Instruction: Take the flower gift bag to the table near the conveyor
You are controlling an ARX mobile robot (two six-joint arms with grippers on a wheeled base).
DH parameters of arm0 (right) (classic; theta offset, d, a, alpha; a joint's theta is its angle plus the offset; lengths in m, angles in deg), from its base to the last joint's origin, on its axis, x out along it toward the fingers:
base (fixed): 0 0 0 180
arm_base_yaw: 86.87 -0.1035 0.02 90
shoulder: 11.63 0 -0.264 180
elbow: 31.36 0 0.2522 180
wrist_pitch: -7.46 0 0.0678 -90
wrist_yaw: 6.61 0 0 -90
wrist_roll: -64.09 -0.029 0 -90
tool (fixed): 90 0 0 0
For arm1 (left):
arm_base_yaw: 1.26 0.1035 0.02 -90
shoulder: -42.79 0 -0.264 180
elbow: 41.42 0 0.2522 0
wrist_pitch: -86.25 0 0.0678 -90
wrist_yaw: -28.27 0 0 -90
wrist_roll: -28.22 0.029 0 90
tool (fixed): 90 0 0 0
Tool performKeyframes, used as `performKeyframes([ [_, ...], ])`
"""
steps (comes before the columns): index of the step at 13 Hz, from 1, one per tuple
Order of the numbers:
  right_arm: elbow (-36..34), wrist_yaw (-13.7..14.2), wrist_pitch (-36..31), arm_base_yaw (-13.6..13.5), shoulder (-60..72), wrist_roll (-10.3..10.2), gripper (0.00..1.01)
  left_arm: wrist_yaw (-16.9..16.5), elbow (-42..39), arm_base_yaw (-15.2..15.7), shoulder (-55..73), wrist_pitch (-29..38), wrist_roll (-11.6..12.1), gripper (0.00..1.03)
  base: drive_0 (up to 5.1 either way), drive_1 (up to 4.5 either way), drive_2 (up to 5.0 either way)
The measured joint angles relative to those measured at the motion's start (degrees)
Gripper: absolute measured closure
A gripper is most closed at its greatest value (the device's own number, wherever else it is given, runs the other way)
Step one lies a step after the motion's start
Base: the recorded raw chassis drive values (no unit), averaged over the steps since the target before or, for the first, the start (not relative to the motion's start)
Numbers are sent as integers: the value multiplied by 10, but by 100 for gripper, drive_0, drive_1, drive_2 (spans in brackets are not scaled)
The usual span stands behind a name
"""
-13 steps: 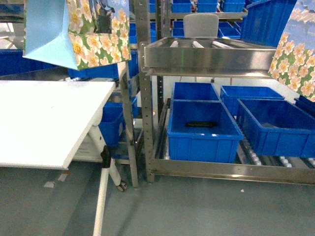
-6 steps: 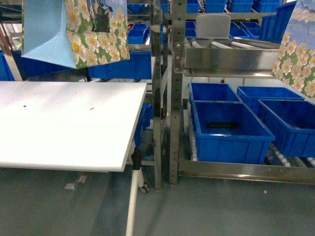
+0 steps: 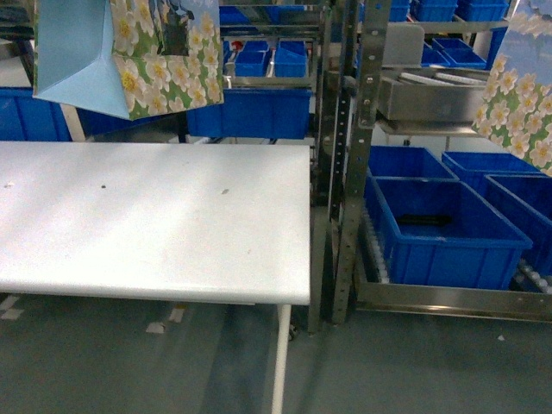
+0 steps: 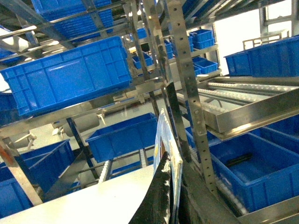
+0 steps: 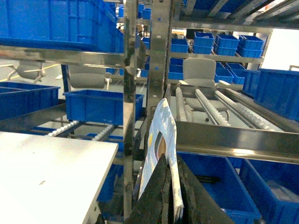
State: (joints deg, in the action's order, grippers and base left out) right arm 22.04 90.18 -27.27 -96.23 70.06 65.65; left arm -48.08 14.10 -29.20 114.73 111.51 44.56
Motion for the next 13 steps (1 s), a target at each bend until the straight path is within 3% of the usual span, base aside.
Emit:
performKeyframes([
  [13,0,0,4,0,0,0,99,-1,0,0,0,-1,0,101,-497,248,248],
])
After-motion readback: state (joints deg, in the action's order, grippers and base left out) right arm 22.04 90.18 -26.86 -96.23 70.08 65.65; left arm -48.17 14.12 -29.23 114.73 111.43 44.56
